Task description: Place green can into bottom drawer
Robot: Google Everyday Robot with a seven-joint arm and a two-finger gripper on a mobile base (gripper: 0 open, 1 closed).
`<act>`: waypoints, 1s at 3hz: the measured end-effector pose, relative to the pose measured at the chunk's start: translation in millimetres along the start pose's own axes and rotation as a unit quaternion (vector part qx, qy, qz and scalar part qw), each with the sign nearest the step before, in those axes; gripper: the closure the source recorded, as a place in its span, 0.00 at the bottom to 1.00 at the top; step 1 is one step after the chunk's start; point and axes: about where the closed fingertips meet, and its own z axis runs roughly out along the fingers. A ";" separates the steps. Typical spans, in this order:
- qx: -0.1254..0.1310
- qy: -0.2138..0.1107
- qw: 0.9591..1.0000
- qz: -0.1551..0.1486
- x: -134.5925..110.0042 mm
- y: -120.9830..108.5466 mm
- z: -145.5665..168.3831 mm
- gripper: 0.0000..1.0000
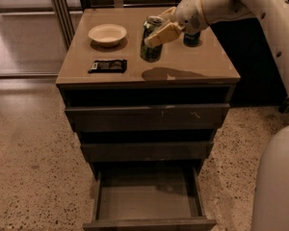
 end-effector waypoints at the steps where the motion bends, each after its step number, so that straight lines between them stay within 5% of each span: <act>1: -0.048 0.003 0.999 0.002 1.9 23.5 2.6 1.00; 2: -0.060 0.003 0.998 -0.008 -1.5 27.1 5.9 1.00; 3: -0.093 0.007 0.995 -0.019 -10.2 55.8 -4.9 1.00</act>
Offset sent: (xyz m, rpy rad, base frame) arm -0.0282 0.0128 0.0002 -0.0208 0.0404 0.1442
